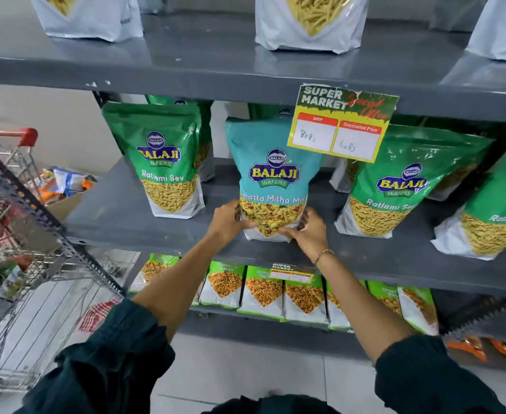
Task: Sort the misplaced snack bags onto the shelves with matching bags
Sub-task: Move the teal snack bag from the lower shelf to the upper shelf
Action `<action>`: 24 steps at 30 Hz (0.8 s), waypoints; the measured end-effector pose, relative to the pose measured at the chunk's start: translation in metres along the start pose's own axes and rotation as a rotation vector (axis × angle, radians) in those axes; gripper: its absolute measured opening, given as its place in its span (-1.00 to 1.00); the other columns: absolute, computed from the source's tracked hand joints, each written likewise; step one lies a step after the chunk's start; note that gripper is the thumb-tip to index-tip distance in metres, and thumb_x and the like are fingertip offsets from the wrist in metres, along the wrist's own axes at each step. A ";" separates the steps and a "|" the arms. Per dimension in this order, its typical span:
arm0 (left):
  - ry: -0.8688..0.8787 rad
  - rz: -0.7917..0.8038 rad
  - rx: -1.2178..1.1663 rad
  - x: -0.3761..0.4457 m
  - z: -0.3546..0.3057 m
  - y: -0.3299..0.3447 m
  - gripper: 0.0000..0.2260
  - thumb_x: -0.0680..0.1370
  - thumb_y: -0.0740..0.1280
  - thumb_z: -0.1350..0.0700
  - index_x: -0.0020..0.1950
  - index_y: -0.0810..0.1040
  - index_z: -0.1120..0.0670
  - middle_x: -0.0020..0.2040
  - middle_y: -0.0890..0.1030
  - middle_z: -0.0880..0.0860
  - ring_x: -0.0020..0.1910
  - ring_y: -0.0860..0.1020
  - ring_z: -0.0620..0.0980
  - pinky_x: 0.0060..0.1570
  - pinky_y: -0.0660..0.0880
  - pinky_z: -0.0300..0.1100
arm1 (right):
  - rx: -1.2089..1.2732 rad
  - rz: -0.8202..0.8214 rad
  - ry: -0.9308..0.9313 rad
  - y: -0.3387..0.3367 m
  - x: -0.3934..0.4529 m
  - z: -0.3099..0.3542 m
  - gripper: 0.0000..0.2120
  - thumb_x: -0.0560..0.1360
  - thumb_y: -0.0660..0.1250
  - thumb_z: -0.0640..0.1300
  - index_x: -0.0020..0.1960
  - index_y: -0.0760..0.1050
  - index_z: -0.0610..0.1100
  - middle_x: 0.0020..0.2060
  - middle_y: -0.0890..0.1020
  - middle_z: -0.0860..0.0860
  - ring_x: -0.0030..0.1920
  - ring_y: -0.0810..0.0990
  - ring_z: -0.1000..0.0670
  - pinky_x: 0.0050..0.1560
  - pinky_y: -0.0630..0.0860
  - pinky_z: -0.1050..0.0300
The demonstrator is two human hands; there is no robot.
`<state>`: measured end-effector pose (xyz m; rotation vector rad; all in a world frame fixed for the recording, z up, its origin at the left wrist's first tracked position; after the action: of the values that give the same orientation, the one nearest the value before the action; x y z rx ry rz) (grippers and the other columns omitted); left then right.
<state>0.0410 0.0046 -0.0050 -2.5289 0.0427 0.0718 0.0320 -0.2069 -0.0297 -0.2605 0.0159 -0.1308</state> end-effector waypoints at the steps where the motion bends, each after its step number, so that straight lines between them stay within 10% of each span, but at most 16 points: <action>1: 0.000 0.012 -0.012 -0.008 0.002 -0.002 -0.58 0.32 0.55 0.16 0.11 0.54 0.24 -0.09 0.64 0.16 -0.15 0.47 0.01 -0.10 0.52 -0.16 | 0.013 -0.004 -0.002 0.001 -0.009 0.000 -0.48 0.18 0.58 -0.31 0.02 0.41 -0.11 0.07 0.62 -0.13 0.12 0.58 -0.08 0.14 0.54 0.02; 4: 0.039 0.031 -0.007 -0.039 0.001 -0.010 -0.56 0.29 0.56 0.16 0.10 0.54 0.23 0.03 0.67 0.21 -0.08 0.55 0.04 0.07 0.53 0.09 | 0.034 -0.016 -0.016 0.003 -0.042 0.002 -0.46 0.17 0.58 -0.33 0.03 0.40 -0.14 0.08 0.62 -0.15 0.09 0.58 -0.06 0.10 0.53 0.09; 13: 0.168 0.077 -0.095 -0.123 -0.013 -0.041 -0.49 0.30 0.54 0.25 0.22 0.51 0.21 0.17 0.64 0.11 0.09 0.58 -0.07 0.15 0.49 -0.21 | 0.111 -0.050 -0.122 0.001 -0.137 0.037 -0.43 0.15 0.57 -0.38 0.06 0.41 -0.17 0.00 0.60 -0.06 0.00 0.58 0.04 -0.10 0.53 0.43; 17: 0.274 0.059 -0.062 -0.149 -0.035 -0.069 -0.50 0.31 0.54 0.23 0.22 0.51 0.19 0.18 0.65 0.10 0.13 0.59 -0.04 0.21 0.49 -0.15 | 0.125 -0.047 -0.209 -0.004 -0.161 0.071 -0.47 0.13 0.59 -0.35 -0.05 0.43 -0.04 -0.04 0.62 -0.03 0.03 0.61 -0.01 0.04 0.57 0.22; 24: 0.452 -0.060 0.039 -0.173 -0.098 -0.138 -0.45 0.21 0.57 -0.09 0.09 0.58 0.15 0.00 0.71 0.15 0.02 0.66 0.13 0.10 0.56 0.11 | 0.083 -0.109 -0.431 -0.027 -0.187 0.166 -0.49 0.12 0.63 -0.20 -0.01 0.51 -0.04 -0.11 0.65 0.12 -0.07 0.62 0.20 -0.07 0.56 0.39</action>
<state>-0.1216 0.0635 0.1643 -2.4552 0.1464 -0.5196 -0.1509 -0.1657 0.1372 -0.2027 -0.4309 -0.1815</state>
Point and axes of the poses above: each hand's wrist, its own x-axis towards the middle knuckle, its own y-axis out of the palm, z = x × y, the point moved 7 cm from there along x, towards the middle knuckle
